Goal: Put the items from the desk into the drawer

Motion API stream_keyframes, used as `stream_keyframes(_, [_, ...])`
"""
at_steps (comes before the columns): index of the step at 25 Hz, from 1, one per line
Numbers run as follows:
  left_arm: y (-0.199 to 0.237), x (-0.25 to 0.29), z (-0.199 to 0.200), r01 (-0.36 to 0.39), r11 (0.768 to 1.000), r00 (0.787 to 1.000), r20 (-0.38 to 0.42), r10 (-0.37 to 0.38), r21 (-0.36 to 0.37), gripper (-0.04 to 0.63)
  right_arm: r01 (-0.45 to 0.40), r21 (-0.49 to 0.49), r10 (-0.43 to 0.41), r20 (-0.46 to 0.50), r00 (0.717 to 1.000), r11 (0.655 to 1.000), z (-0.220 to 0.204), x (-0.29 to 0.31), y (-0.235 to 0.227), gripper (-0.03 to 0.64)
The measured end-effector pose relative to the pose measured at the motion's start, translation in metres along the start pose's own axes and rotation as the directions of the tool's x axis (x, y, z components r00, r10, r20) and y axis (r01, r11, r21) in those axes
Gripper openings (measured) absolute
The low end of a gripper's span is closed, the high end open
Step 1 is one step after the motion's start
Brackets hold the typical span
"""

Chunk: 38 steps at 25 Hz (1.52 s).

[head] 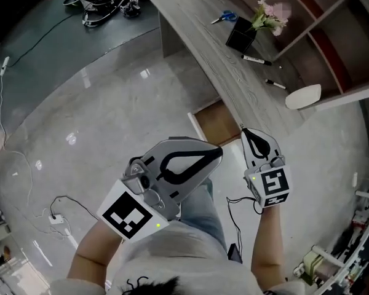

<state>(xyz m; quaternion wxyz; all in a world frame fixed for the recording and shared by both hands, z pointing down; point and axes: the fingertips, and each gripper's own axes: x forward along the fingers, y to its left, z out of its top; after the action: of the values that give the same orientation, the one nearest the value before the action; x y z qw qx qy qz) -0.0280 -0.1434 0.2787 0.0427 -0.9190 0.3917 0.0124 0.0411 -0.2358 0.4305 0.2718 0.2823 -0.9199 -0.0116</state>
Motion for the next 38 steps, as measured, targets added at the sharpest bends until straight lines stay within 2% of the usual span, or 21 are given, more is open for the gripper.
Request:
stream_keyframes(6, [-0.004,-0.018,-0.001,0.033,0.999,0.999,0.008,-0.033,-0.001,0.008,0.029,0.031,-0.03,0.014,0.999,0.999,0.004,-0.011,0.026,0.006])
stream_keyframes(12, [-0.004,-0.025,-0.007,0.036,0.999,0.999,0.009,-0.035,-0.012,0.008,0.022,0.069,-0.022,-0.005,1.0,0.997,-0.01,0.003,0.039,0.006])
stream_keyframes(20, [0.011,-0.016,-0.023,0.02,0.999,1.0,-0.006,-0.02,-0.029,0.008,0.007,0.129,0.005,-0.094,0.996,0.992,-0.06,0.047,0.035,0.006])
stream_keyframes(28, [0.03,0.004,-0.057,0.011,0.999,0.999,-0.044,-0.013,-0.045,0.008,0.008,0.197,0.034,-0.204,0.978,0.98,-0.124,0.09,0.025,0.008])
stream_keyframes(38, [0.047,0.028,-0.091,0.018,0.998,0.997,-0.071,-0.022,-0.056,0.008,0.013,0.212,0.048,-0.283,0.958,0.977,-0.168,0.116,0.024,0.009])
